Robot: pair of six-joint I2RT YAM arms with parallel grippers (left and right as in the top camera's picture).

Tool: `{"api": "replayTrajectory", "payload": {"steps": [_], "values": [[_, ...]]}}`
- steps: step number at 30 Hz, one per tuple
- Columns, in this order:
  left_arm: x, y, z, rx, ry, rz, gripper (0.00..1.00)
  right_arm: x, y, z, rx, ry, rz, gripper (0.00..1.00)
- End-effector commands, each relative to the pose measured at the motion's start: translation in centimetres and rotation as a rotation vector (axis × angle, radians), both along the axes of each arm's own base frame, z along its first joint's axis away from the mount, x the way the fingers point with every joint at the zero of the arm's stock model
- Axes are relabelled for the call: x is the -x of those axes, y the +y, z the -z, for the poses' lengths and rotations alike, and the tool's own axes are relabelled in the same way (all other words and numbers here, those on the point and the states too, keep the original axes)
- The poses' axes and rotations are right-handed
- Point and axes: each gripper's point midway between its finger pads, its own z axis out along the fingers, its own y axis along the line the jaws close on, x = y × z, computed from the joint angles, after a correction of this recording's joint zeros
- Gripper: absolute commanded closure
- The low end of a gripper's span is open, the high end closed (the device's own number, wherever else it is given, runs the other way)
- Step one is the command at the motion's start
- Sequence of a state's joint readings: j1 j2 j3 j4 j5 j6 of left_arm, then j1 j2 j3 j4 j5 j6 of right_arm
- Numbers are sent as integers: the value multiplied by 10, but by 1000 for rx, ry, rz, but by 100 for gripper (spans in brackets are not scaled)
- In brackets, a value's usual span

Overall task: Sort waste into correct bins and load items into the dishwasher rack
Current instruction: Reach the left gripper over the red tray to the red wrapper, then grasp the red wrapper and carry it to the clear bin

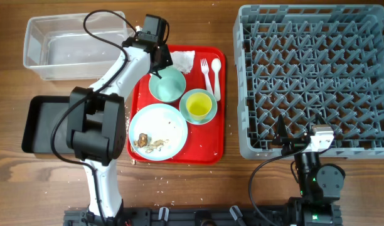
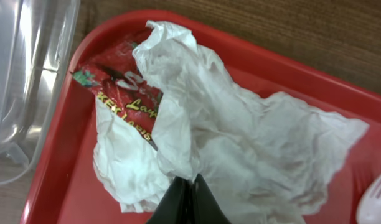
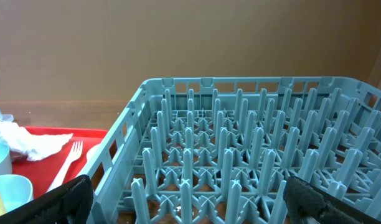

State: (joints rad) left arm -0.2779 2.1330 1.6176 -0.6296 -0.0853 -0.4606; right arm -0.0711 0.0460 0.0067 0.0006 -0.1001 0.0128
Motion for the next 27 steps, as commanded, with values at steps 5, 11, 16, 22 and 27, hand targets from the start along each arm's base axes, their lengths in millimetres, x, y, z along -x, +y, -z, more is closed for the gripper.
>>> {"api": "replayTrajectory", "payload": {"steps": [5, 11, 16, 22, 27], "values": [[-3, -3, -65, 47, -116, -25, 96, 0, -3, -1, 11, -7, 14, 0], [0, -3, -73, 66, -119, -40, 96, 0, -3, -1, 11, -7, 14, 0], [-6, -4, -88, 81, -168, -40, 96, 0, -3, -1, 11, -7, 14, 0], [-11, -6, -109, 111, -229, -56, 96, 0, -3, -1, 11, -7, 14, 0], [-21, -9, -117, 127, -281, -53, 96, 0, -3, -1, 11, -7, 14, 0]]}}
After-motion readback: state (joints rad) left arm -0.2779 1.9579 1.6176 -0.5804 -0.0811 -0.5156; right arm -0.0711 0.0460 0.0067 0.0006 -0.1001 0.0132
